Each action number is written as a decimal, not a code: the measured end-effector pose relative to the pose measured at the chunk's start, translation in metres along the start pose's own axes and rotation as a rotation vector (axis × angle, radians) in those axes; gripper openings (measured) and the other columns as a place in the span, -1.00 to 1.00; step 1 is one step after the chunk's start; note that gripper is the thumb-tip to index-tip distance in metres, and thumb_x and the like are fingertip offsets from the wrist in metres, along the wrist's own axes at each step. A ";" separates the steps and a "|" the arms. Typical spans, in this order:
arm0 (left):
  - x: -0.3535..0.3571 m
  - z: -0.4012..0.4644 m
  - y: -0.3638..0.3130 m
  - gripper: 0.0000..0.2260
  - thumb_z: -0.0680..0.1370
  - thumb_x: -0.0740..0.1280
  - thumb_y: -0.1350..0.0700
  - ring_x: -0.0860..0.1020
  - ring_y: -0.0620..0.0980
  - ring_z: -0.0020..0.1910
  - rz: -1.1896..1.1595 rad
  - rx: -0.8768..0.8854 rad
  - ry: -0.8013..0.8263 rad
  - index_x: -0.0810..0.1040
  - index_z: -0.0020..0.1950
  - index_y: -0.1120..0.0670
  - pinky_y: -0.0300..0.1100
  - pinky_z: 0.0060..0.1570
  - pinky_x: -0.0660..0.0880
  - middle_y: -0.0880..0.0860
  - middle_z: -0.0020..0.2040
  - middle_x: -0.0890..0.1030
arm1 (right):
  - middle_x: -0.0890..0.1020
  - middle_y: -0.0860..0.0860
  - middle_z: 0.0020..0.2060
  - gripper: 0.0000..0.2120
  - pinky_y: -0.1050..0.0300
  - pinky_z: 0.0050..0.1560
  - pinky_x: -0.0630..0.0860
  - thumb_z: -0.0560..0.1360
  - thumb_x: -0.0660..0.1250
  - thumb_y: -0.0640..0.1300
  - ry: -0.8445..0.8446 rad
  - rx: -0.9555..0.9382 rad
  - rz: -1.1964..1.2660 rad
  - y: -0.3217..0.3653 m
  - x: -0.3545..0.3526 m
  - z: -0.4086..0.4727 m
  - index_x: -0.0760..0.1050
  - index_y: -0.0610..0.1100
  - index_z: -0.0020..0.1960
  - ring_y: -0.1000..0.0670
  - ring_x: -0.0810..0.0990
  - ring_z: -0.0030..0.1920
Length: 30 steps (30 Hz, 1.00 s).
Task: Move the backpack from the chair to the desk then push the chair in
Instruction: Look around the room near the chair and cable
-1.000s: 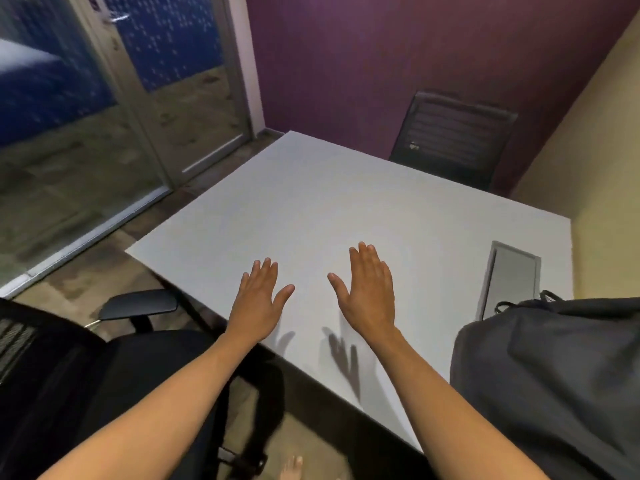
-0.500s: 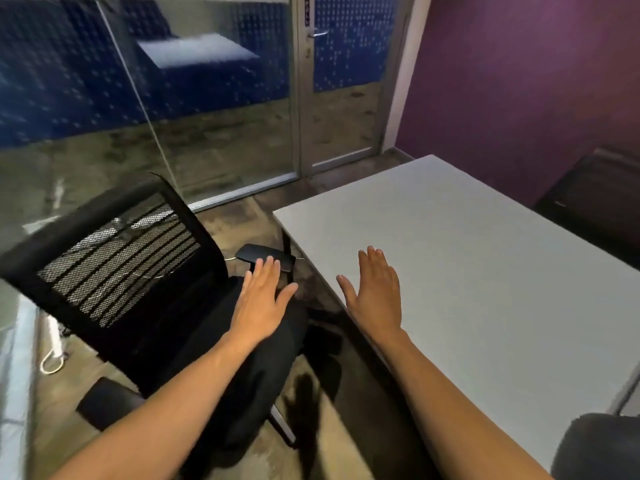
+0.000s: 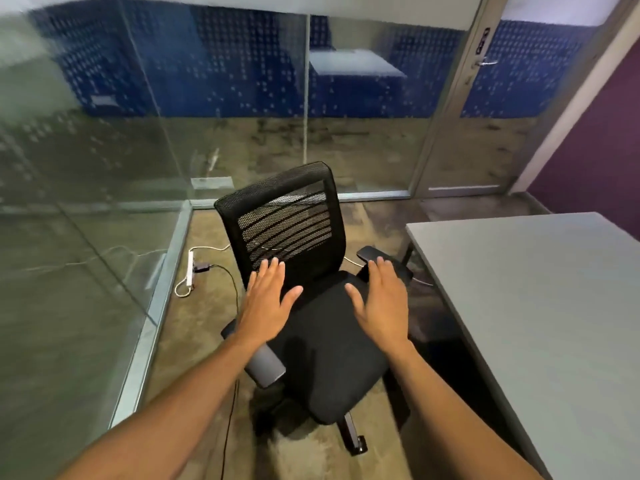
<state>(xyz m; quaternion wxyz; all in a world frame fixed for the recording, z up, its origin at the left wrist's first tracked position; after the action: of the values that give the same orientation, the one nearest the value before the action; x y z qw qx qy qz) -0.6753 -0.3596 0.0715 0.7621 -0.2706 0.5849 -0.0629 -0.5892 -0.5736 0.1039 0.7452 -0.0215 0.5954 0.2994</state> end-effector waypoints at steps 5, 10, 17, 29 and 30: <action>-0.039 -0.020 0.064 -0.35 0.64 0.07 -0.20 -0.08 0.03 0.62 0.043 -0.135 -0.061 0.06 0.61 0.15 -0.08 0.54 -0.17 0.10 0.63 0.06 | 0.32 -0.20 0.50 -0.35 -0.20 0.45 0.26 0.60 0.19 0.19 0.046 -0.101 0.032 0.062 0.034 0.009 0.27 -0.25 0.50 -0.19 0.21 0.54; -0.073 -0.038 0.113 -0.37 0.65 0.09 -0.16 -0.07 0.05 0.62 0.084 -0.241 -0.134 0.06 0.61 0.16 -0.10 0.53 -0.20 0.12 0.63 0.05 | 0.32 -0.19 0.51 -0.35 -0.19 0.45 0.25 0.60 0.17 0.20 0.093 -0.222 0.066 0.116 0.065 0.028 0.26 -0.23 0.50 -0.18 0.20 0.54; -0.108 -0.052 0.180 -0.30 0.60 0.01 -0.26 -0.07 0.03 0.62 0.085 -0.431 -0.206 0.07 0.61 0.14 -0.07 0.55 -0.18 0.10 0.63 0.05 | 0.27 -0.16 0.53 -0.35 -0.17 0.49 0.19 0.60 0.16 0.21 0.155 -0.385 0.145 0.188 0.105 0.070 0.23 -0.20 0.52 -0.14 0.15 0.56; -0.140 -0.049 0.250 -0.31 0.60 0.01 -0.27 -0.09 0.00 0.62 0.146 -0.638 -0.281 0.06 0.61 0.12 -0.07 0.54 -0.19 0.07 0.64 0.03 | 0.32 -0.19 0.49 -0.38 -0.13 0.46 0.26 0.60 0.18 0.20 0.248 -0.610 0.211 0.270 0.154 0.124 0.25 -0.20 0.47 -0.17 0.24 0.51; -0.140 -0.048 0.254 -0.33 0.62 0.04 -0.25 -0.09 0.01 0.62 0.136 -0.645 -0.291 0.07 0.61 0.13 -0.08 0.54 -0.20 0.07 0.64 0.03 | 0.32 -0.18 0.49 -0.38 -0.13 0.45 0.27 0.60 0.18 0.20 0.252 -0.625 0.206 0.276 0.158 0.126 0.25 -0.19 0.47 -0.16 0.24 0.50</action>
<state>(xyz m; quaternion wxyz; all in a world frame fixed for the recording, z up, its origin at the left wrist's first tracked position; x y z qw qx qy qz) -0.8185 -0.1035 0.0602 0.7152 -0.4637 0.4768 0.2146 -0.5911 -0.2321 0.0878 0.5890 -0.2254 0.5615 0.5357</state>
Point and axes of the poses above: each hand's wrist, its own z-axis towards the middle knuckle, its own x-axis out of the palm, y = z × x, the point moved 3 cm from there along z, towards the middle knuckle
